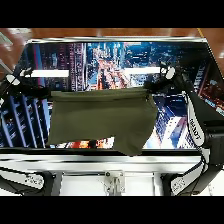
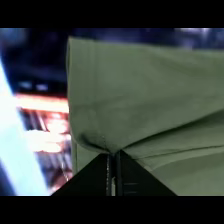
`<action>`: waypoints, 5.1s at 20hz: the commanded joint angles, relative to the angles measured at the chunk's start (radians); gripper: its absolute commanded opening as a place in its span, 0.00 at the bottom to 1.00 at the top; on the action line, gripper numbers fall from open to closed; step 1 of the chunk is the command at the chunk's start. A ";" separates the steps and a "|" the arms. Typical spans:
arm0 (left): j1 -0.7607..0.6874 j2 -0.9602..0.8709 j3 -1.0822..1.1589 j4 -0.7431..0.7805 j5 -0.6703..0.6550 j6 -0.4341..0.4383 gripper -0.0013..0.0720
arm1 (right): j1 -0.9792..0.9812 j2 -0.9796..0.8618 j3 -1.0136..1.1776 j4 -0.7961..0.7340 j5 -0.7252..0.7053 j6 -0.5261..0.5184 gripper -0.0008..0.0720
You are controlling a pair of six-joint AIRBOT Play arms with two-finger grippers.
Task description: Fold the shirts.
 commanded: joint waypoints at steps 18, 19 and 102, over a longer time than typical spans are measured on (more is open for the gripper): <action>0.297 0.171 -0.184 0.035 -0.511 -0.070 0.93 | -0.321 0.306 -0.262 -0.081 0.527 -0.107 0.84; 0.336 0.219 -0.299 0.003 -0.471 -0.035 0.93 | -0.374 0.348 -0.352 0.031 0.481 -0.127 0.84; 0.134 -0.094 0.002 -0.409 -0.026 0.000 0.07 | -0.046 0.064 -0.186 0.309 -0.319 0.002 0.10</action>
